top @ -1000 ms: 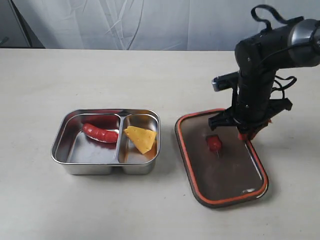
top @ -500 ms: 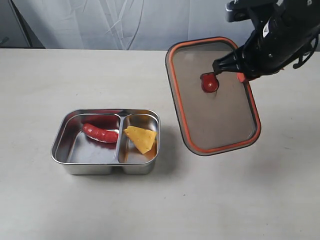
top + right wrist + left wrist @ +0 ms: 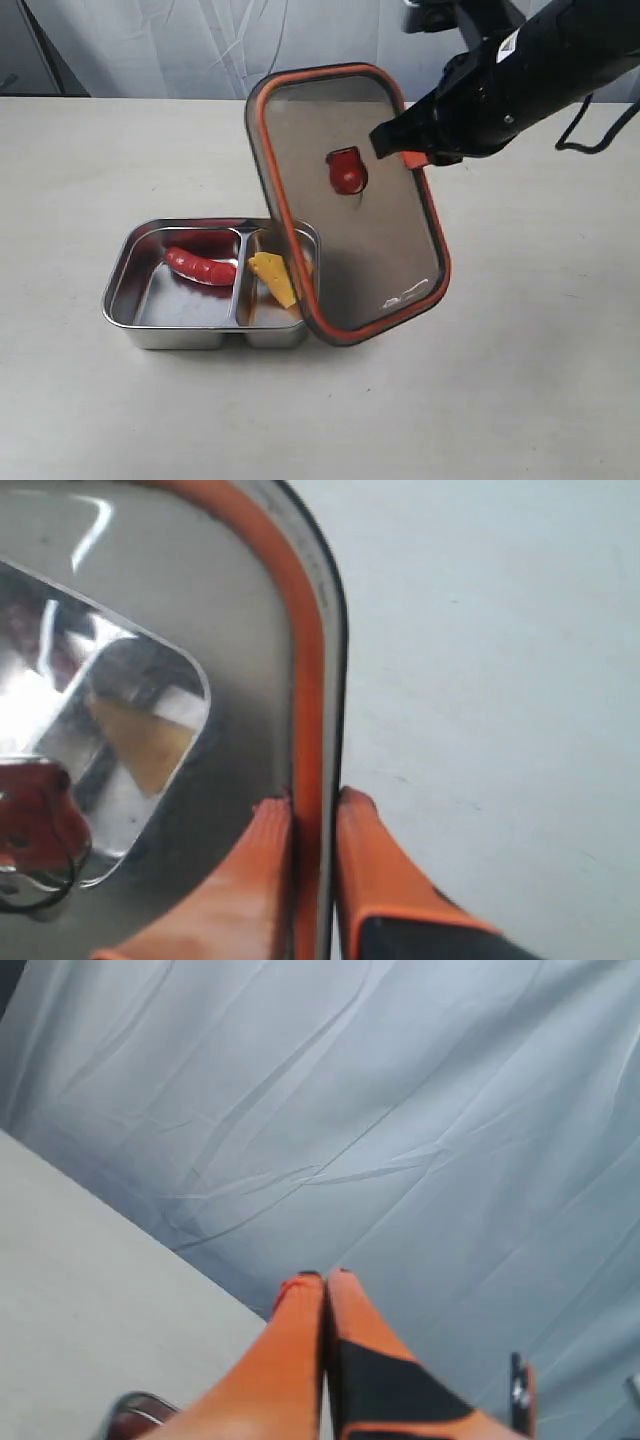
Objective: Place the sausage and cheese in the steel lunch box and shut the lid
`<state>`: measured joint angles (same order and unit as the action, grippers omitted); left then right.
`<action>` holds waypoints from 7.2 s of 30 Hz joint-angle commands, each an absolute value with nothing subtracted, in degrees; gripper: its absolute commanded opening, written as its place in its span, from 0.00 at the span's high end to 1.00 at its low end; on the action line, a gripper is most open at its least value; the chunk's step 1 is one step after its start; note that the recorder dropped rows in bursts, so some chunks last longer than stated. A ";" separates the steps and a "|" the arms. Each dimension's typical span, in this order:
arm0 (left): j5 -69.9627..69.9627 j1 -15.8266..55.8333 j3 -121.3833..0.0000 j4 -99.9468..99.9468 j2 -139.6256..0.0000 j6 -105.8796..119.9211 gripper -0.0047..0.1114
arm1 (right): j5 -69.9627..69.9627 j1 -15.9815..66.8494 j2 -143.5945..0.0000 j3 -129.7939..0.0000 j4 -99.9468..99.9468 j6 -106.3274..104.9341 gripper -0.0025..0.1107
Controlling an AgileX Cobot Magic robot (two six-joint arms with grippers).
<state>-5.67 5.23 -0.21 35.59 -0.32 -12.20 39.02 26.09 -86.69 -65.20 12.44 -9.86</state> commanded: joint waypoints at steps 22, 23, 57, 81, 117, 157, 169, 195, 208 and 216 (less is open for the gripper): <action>22.55 5.22 -11.07 61.95 -13.55 14.49 0.86 | 27.65 44.03 -87.17 -63.77 15.18 -13.44 0.99; 23.48 5.22 -11.52 67.11 -14.70 21.12 0.81 | 27.65 44.16 -87.62 -63.77 16.07 -13.44 0.99; 29.03 5.22 -12.84 78.11 -24.04 42.77 0.96 | 26.51 49.40 -88.90 -63.77 23.60 -13.37 0.99; 22.59 5.22 -30.44 43.59 -35.80 51.03 0.96 | 29.36 31.38 -74.57 -63.77 10.64 -6.87 0.50; 31.48 39.78 -39.26 -69.38 -68.80 -12.81 0.96 | 42.03 28.00 -71.64 -63.77 7.87 -6.87 0.50; 55.46 60.86 -39.26 -93.34 -96.31 -51.40 0.96 | 44.36 28.00 -71.64 -63.77 4.38 -5.31 0.50; 49.26 60.86 -39.26 -88.41 -97.98 -52.22 0.96 | 44.71 28.00 -71.64 -63.77 4.54 -4.93 0.50; 43.44 60.86 -39.26 -78.54 -97.98 -52.32 0.82 | 45.91 28.00 -71.64 -63.77 4.55 -4.33 0.50; 43.44 61.80 -39.49 -77.45 -97.20 -50.26 0.63 | 45.34 28.00 -71.64 -63.77 4.19 -4.33 0.50; 43.43 61.80 -41.67 -73.06 -94.16 -49.60 0.63 | 44.84 28.00 -71.64 -63.77 4.19 -4.33 0.50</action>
